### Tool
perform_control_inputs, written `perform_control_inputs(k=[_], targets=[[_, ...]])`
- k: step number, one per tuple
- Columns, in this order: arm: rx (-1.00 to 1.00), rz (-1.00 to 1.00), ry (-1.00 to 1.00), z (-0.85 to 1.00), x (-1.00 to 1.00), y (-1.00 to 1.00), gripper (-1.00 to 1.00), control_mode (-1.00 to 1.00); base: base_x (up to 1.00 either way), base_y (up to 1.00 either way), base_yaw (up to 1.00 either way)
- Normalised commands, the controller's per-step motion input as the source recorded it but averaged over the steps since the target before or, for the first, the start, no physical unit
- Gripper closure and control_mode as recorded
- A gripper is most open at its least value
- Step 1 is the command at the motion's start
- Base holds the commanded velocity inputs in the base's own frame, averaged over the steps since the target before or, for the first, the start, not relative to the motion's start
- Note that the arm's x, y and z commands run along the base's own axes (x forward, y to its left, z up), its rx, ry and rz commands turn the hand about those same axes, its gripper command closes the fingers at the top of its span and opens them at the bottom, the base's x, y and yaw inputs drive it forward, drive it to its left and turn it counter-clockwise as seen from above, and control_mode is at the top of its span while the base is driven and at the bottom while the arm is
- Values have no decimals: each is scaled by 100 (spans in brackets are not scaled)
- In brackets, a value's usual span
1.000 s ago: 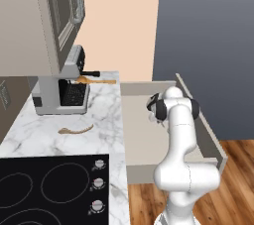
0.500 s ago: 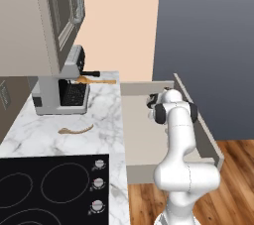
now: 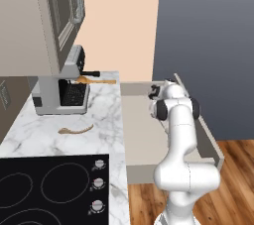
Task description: Organize the utensils by type. Pick up the wooden spoons from the counter and place them in the open cabinet. Then pick up the metallic utensils from the counter and place them in the open drawer.
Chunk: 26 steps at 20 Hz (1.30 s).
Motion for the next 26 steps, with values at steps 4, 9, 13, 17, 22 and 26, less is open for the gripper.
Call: perform_control_inputs(k=[4, 9, 13, 17, 22, 26], targets=[[0, 0, -8, 68, -31, 0, -100, -100, 0, 0, 0], [1, 0, -8, 97, -59, 0, -100, -100, 0, 0, 0], [0, 3, -1, 99, -77, 2, -100, -100, 0, 0, 0], [0, 5, -15, 82, -80, 38, -100, -100, 0, 0, 0], [0, 8, -14, 73, -61, 66, -100, -100, 0, 0, 0], [0, 10, -8, 66, -41, 58, -100, -100, 0, 0, 0]])
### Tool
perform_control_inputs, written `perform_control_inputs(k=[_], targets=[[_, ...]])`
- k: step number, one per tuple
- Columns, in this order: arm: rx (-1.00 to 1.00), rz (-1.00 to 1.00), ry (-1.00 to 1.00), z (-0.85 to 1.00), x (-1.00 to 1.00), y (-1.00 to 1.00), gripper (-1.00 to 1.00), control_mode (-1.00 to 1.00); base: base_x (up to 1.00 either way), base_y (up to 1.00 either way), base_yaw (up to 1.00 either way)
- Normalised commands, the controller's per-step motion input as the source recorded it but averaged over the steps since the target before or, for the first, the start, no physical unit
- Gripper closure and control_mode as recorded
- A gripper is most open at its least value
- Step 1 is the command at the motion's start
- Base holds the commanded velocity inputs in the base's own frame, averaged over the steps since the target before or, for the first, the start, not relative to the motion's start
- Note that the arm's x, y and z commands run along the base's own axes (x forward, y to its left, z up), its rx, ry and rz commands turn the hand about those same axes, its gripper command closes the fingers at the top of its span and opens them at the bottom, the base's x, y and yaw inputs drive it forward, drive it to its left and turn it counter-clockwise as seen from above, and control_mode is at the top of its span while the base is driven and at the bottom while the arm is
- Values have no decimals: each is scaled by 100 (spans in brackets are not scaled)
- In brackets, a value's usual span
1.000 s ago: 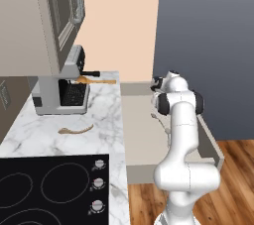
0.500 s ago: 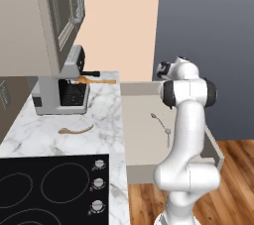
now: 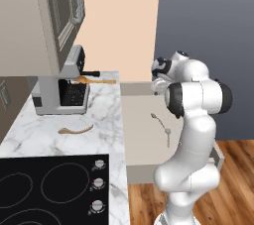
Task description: Organize the utensils by type. Pick up the wooden spoons from the counter and place them in the open cabinet. Then pick up the metallic utensils from the counter and place them in the open drawer.
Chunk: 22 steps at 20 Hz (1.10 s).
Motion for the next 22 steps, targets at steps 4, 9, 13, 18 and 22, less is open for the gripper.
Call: perform_control_inputs(k=[4, 9, 13, 18, 22], targets=[[0, 8, 0, 35, -25, 57, -100, -100, 0, 0, 0], [-5, 3, 4, 0, -1, 26, -100, -100, 0, 0, 0], [-1, 5, -4, 0, -3, 6, -100, -100, 0, 0, 0], [0, 28, -18, 4, -6, 44, -100, -100, 0, 0, 0], [-10, 37, -17, 0, -9, 63, -100, -100, 0, 0, 0]])
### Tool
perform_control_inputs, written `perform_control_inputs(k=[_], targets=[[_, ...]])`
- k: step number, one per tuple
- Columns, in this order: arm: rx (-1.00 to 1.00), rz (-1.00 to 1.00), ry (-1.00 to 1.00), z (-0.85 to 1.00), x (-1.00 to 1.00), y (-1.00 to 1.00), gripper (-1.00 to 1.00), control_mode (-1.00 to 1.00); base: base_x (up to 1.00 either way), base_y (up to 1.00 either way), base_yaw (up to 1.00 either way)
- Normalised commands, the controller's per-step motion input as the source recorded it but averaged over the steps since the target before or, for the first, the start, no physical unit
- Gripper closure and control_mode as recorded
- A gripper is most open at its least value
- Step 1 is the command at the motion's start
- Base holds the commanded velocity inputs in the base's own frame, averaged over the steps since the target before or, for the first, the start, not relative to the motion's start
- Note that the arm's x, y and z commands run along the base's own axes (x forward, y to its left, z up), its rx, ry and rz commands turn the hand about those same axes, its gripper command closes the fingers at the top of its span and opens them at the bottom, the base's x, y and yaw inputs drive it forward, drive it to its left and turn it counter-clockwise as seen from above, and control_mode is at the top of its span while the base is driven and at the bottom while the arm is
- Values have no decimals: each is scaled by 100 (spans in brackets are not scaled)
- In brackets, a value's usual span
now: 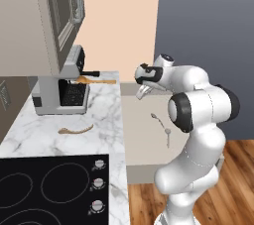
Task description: Organize the utensils by type. Pick up the wooden spoons from the counter and place them in the open cabinet. Then pick up the metallic utensils from the counter and place them in the open drawer.
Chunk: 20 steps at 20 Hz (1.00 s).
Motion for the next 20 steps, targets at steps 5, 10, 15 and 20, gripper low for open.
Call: perform_control_inputs(k=[5, 10, 15, 20], targets=[[-11, 29, -1, 5, -14, 74, -100, -100, 0, 0, 0], [-6, 23, 2, 13, -5, 68, -100, -100, 0, 0, 0], [-8, 13, 0, 3, -21, 70, -100, -100, 0, 0, 0], [-12, 3, 0, 0, -17, 76, -100, -100, 0, 0, 0]])
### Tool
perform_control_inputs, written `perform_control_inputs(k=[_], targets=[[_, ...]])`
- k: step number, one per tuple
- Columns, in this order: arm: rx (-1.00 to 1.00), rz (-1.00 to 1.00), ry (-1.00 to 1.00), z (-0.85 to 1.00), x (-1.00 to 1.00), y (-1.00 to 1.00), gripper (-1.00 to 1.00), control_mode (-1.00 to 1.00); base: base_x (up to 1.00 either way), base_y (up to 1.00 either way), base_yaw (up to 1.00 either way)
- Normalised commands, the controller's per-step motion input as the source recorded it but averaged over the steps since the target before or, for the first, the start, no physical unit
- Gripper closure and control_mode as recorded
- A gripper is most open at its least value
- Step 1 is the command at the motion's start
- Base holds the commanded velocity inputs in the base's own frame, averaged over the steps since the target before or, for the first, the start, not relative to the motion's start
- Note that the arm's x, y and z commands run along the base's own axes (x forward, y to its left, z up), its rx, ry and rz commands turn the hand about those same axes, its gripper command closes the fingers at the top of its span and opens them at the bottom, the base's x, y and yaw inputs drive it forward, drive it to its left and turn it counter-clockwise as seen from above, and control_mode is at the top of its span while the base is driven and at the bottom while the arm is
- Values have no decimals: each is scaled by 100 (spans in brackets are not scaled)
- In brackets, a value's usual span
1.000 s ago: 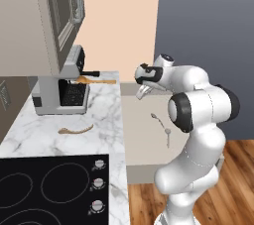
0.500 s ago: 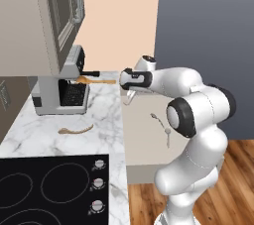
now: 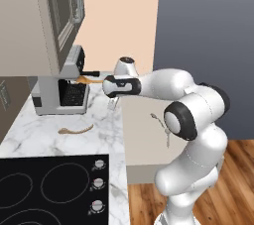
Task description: Organize the utensils by type. Pick up the wooden spoons from the counter and place them in the open cabinet. Then pick up the metallic utensils from the counter and place them in the open drawer.
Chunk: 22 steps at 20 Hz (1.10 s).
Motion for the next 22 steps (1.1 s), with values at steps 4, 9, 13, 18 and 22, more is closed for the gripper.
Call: perform_control_inputs(k=[4, 9, 13, 18, 22], targets=[[-8, 0, 0, 0, -29, 61, -100, -100, 0, 0, 0], [-3, 0, 0, -3, -3, 50, -100, -100, 0, 0, 0], [0, 5, 3, -2, 0, 34, -100, -100, 0, 0, 0], [0, 6, 1, -21, 0, 31, -100, -100, 0, 0, 0], [-1, 4, 0, -29, -4, 36, -100, -100, 0, 0, 0]])
